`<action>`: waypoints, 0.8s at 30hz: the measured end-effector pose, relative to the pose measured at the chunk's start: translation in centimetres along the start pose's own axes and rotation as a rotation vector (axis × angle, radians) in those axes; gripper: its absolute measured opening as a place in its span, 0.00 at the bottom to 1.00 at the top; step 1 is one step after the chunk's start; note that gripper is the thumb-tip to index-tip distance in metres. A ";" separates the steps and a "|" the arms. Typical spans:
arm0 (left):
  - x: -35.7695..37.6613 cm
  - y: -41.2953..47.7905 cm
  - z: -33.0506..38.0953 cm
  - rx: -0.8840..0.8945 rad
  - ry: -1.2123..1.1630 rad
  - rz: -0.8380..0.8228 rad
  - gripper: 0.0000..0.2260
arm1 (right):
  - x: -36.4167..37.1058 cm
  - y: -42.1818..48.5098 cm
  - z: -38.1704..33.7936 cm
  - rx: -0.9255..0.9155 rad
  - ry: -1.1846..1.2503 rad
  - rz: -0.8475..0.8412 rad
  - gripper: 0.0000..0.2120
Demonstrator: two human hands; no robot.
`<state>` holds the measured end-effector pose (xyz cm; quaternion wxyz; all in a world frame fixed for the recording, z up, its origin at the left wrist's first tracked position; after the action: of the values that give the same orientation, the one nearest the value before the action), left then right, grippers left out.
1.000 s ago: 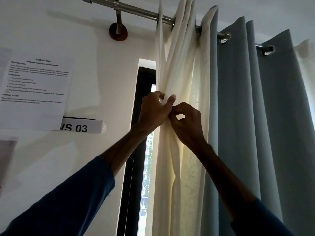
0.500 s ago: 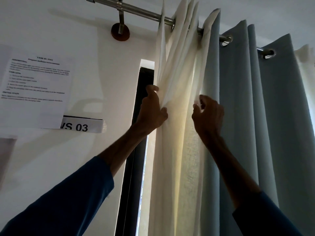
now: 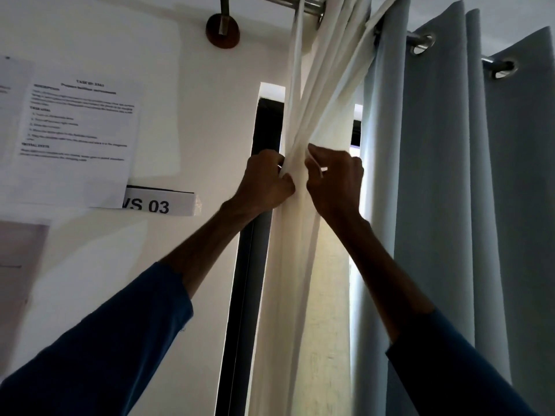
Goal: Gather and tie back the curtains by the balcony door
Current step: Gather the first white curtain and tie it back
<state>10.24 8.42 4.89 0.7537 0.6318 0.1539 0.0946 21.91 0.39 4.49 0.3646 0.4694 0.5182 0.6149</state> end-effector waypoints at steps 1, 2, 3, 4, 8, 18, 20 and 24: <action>0.1 -0.2 0.4 0.002 -0.012 0.000 0.15 | -0.2 -0.8 0.8 0.028 0.004 -0.009 0.13; 0.2 -0.5 0.9 0.005 -0.019 0.002 0.18 | -0.6 -1.6 1.3 0.048 0.000 -0.011 0.14; 0.3 -0.7 1.2 0.008 -0.022 0.003 0.20 | -1.0 -2.4 1.8 0.064 0.001 -0.005 0.14; 0.5 -0.8 1.4 0.012 -0.032 0.003 0.21 | -1.4 -3.0 2.2 0.082 0.009 0.002 0.13; 1.8 -1.8 1.7 0.027 -0.084 -0.024 0.13 | -2.5 -4.6 2.4 0.101 0.070 0.062 0.09; 3.4 -3.8 1.5 -0.335 -0.338 -0.072 0.23 | -2.6 -8.4 1.5 -0.070 0.139 -0.051 0.12; 3.6 -3.5 1.4 -0.324 -0.303 -0.039 0.19 | -2.9 -8.5 2.1 -0.038 0.207 -0.072 0.13; 4.3 -3.3 1.0 -0.340 -0.307 -0.103 0.12 | -3.1 -7.3 4.6 0.197 0.382 -0.202 0.12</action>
<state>14.43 8.34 1.33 0.8678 0.4940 0.0513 -0.0165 26.88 0.31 -3.19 0.2719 0.3236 0.6796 0.5995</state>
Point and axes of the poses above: each hand's wrist, its own y-axis towards the middle knuckle, its own x-axis out of the palm, z = x × y, the point moved 6 cm from there along y, towards the middle knuckle, and after that the axes turned 7 degrees about z, right-handed, at the moved point
